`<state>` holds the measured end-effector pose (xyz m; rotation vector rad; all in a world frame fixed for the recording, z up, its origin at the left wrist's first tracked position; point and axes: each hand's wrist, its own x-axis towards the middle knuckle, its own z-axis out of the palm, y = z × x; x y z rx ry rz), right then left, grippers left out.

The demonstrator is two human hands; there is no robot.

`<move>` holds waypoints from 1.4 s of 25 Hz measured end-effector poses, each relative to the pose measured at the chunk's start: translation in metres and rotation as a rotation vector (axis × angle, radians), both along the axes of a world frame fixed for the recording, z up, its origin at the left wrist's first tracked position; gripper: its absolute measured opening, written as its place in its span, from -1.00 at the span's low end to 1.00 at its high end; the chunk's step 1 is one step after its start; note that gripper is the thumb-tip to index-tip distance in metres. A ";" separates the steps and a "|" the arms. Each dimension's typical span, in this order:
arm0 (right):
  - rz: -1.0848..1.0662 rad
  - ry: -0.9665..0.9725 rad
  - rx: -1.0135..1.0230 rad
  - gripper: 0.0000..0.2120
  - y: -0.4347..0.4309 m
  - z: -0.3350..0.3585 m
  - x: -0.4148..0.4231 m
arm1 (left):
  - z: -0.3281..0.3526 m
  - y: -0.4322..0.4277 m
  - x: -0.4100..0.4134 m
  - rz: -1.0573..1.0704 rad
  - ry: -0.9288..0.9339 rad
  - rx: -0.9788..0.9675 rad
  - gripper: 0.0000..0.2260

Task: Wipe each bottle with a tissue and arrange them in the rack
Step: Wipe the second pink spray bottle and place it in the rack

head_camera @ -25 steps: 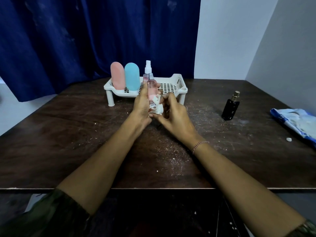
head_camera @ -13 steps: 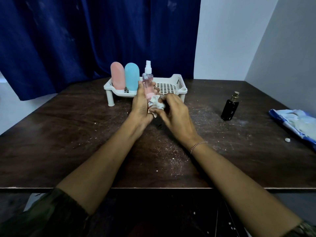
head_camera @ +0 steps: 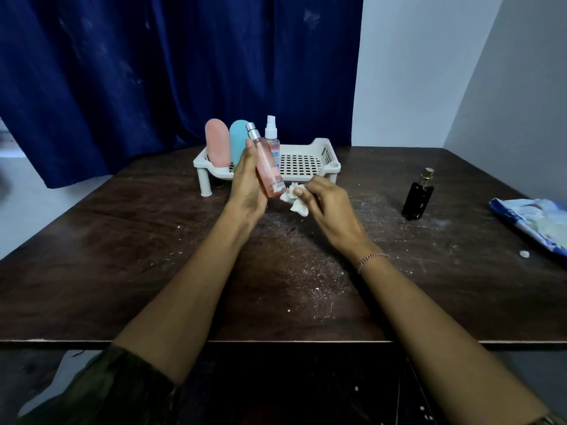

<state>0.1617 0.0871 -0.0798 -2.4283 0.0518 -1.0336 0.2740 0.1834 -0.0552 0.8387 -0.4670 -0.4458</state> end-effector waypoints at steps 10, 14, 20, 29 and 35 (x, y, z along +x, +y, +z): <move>-0.103 -0.101 0.052 -0.85 -0.002 0.001 -0.001 | -0.005 -0.005 -0.004 0.056 -0.253 0.087 -0.96; -0.036 -0.114 0.109 -0.64 0.003 -0.001 0.001 | -0.007 -0.006 -0.007 0.037 -0.316 0.117 -0.81; -0.136 -0.219 0.216 -0.68 -0.002 -0.001 0.002 | -0.010 -0.008 -0.023 -0.009 -0.559 0.238 -0.55; -0.260 -0.104 0.209 -0.58 -0.022 0.018 0.022 | -0.016 -0.014 -0.009 0.023 -0.575 0.273 -0.82; -0.444 -0.081 0.100 -0.62 -0.029 0.027 0.050 | -0.021 -0.014 0.006 0.030 -0.573 0.319 -0.68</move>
